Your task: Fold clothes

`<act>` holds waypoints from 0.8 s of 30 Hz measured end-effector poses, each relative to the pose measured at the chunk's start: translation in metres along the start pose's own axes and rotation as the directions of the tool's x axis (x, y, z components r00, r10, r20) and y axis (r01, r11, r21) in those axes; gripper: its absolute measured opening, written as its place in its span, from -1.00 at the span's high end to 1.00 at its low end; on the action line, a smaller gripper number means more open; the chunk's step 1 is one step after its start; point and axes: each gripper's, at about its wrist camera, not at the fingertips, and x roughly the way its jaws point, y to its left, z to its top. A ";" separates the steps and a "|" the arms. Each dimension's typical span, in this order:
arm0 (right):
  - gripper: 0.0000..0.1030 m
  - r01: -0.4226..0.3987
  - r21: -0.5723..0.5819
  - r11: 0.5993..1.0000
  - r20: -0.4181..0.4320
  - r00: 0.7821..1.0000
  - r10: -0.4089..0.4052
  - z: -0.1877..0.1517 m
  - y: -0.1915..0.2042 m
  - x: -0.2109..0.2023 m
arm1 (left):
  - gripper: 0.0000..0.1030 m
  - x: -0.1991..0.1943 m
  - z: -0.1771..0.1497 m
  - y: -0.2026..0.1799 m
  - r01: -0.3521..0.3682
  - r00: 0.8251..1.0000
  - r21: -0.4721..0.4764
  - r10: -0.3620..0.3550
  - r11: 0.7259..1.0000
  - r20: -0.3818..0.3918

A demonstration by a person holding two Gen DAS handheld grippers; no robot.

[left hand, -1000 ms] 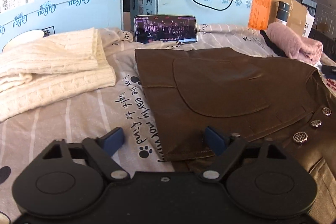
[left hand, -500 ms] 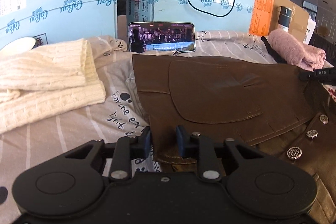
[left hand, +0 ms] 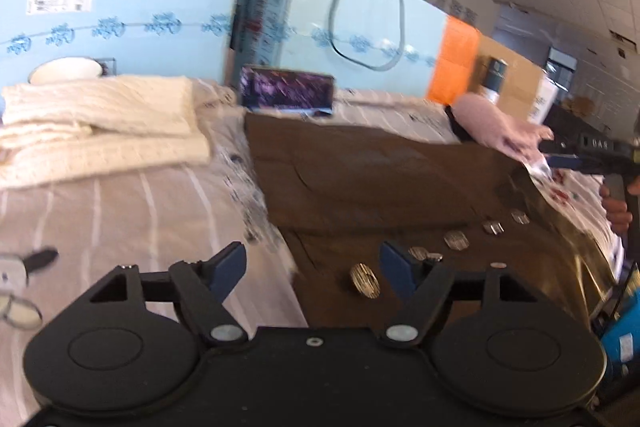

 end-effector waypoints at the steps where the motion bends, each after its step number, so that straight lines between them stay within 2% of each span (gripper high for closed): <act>1: -0.51 -0.048 -0.020 0.999 -0.035 0.998 0.047 -0.009 0.010 -0.002 | -0.41 0.000 -0.005 -0.004 -0.004 1.000 0.013 0.004 1.000 -0.009; 3: -0.48 -0.125 -0.082 0.989 -0.120 0.986 0.114 -0.029 0.030 -0.002 | -0.30 0.002 -0.015 -0.012 -0.001 1.000 0.043 0.002 0.999 -0.027; 4: -0.47 -0.131 -0.118 0.984 -0.156 0.981 0.112 -0.038 0.039 0.001 | 0.00 0.005 -0.017 -0.015 -0.007 0.999 0.063 0.010 0.998 -0.035; 7: -0.21 -0.105 -0.202 0.974 -0.231 0.971 0.057 -0.062 0.059 0.015 | 0.37 0.009 -0.022 -0.027 -0.067 0.997 0.137 0.071 0.988 -0.022; 8: 0.01 -0.100 -0.216 0.971 -0.233 0.971 0.048 -0.066 0.062 0.016 | 0.49 0.008 -0.022 -0.030 -0.086 0.996 0.166 0.088 0.982 -0.006; 9: 0.12 -0.106 -0.232 0.967 -0.225 0.973 0.053 -0.069 0.065 0.014 | 0.55 0.008 -0.022 -0.033 -0.099 0.995 0.186 0.099 0.978 0.008; 11: 0.48 -0.129 -0.255 0.958 -0.206 0.975 0.076 -0.072 0.068 0.008 | 0.75 0.007 -0.020 -0.035 -0.099 0.995 0.195 0.095 0.976 0.029; 14: 0.69 -0.128 -0.294 0.947 -0.166 0.983 0.081 -0.074 0.073 -0.001 | 0.86 0.008 -0.016 -0.039 -0.111 0.993 0.207 0.100 0.972 0.064; 16: 0.74 -0.110 -0.305 0.946 -0.126 0.989 0.075 -0.072 0.074 -0.006 | 0.87 0.009 -0.009 -0.041 -0.112 0.991 0.211 0.095 0.971 0.090; 19: 0.73 -0.095 -0.282 0.955 -0.081 0.994 0.075 -0.064 0.069 -0.011 | 0.87 0.011 0.003 -0.046 -0.114 0.988 0.229 0.086 0.967 0.129; 21: 0.56 -0.059 -0.269 0.961 -0.080 0.996 0.038 -0.060 0.064 -0.005 | 0.87 0.019 0.007 -0.044 -0.140 0.986 0.239 0.112 0.961 0.126; 23: -0.20 0.047 -0.316 0.948 -0.068 0.995 -0.072 -0.062 0.066 0.004 | 0.87 0.030 0.007 -0.040 -0.188 0.980 0.249 0.165 0.950 0.109; 24: -0.35 0.105 -0.347 0.932 -0.052 0.990 -0.131 -0.064 0.067 0.006 | 0.87 0.034 0.006 -0.037 -0.207 0.977 0.251 0.188 0.946 0.096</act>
